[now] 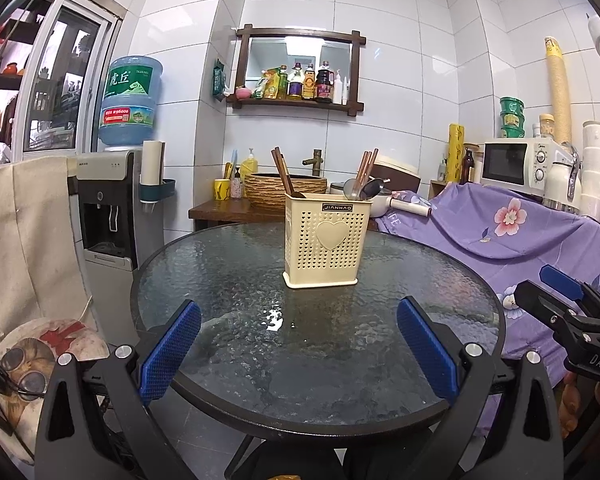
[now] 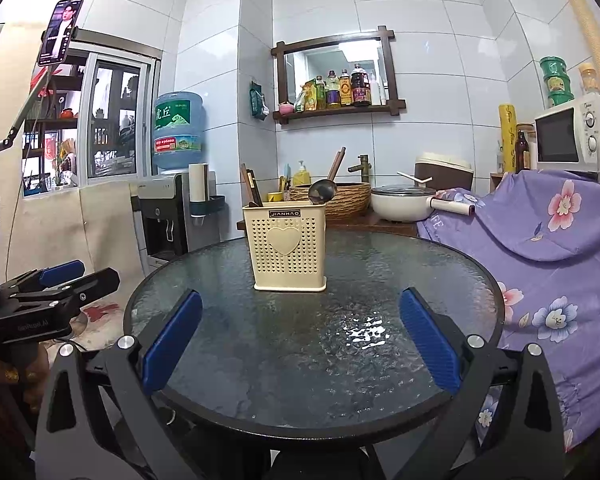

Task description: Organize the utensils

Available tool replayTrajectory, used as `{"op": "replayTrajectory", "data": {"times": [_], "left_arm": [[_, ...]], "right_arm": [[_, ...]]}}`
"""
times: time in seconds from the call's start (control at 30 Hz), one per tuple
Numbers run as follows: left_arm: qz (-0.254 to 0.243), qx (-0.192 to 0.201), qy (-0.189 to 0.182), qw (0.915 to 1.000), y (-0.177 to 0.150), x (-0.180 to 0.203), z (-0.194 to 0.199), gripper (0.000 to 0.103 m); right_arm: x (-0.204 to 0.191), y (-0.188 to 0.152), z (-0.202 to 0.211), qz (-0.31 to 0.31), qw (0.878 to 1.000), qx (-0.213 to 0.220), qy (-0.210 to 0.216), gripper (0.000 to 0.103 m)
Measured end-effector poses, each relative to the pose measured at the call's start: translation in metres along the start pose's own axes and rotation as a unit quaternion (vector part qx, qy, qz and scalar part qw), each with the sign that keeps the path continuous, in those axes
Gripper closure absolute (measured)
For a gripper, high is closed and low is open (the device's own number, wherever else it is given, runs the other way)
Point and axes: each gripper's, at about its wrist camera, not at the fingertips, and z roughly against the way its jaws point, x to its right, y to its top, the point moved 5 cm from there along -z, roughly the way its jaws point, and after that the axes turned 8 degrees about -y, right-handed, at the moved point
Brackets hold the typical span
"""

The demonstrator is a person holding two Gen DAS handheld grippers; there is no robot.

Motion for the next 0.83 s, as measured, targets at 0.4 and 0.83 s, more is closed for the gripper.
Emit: {"op": "replayTrajectory", "data": {"times": [0.4,0.83], "left_arm": [[0.001,-0.005,-0.003,1.0,-0.0005,0.0007,-0.003,0.006],[0.002,-0.011,-0.003,0.9999,-0.0008,-0.0009,-0.0053,0.006]], "right_arm": [[0.001,-0.0034,-0.002,-0.005,1.0,-0.006,0.0,0.006],[-0.001,-0.0043,-0.0034,-0.006,1.0,-0.009,0.0,0.006]]}}
